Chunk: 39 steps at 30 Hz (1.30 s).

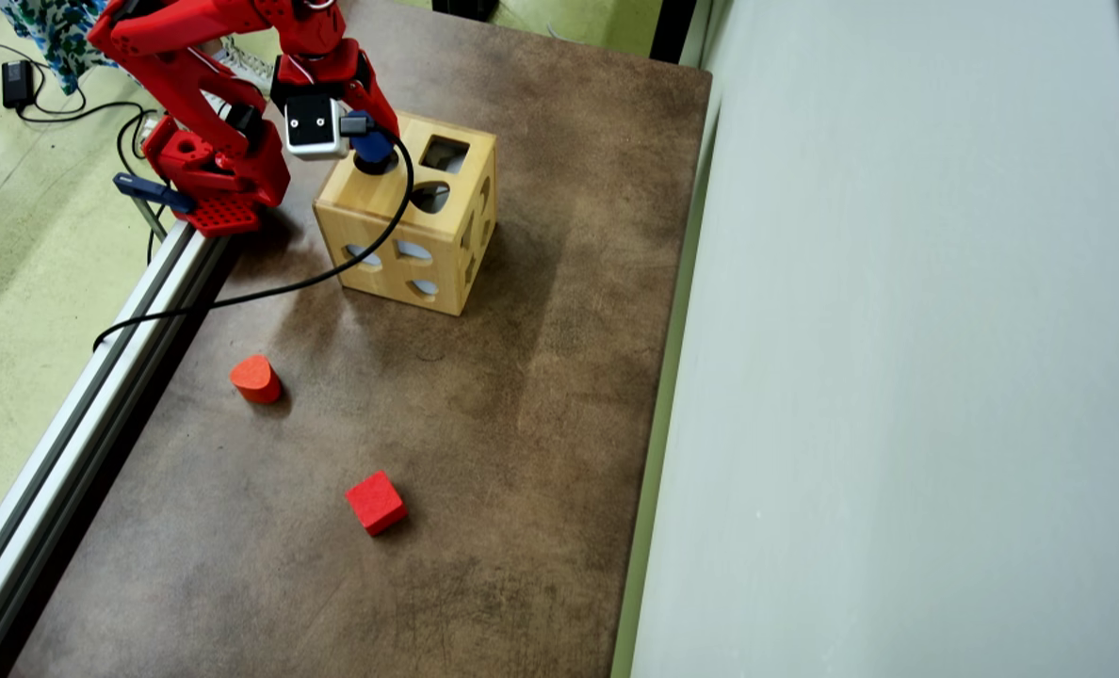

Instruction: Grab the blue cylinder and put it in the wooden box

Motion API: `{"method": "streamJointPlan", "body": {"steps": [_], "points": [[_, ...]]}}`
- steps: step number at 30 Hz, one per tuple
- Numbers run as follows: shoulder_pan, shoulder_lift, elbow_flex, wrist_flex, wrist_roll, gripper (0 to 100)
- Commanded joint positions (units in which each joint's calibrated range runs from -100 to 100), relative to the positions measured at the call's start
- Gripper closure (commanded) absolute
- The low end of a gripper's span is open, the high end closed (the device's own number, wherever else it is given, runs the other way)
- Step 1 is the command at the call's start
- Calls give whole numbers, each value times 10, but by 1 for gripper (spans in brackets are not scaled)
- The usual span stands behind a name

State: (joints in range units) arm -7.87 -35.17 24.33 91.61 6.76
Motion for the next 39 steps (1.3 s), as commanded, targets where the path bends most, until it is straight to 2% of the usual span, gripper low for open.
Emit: {"method": "streamJointPlan", "body": {"steps": [1, 6, 23, 31, 39], "points": [[-4, 1, -2, -1, 3, 77], [-4, 1, -2, 2, 3, 74], [-4, -1, -2, 3, 2, 75], [-4, 0, -2, 3, 3, 86], [-50, 1, -1, -2, 1, 87]]}}
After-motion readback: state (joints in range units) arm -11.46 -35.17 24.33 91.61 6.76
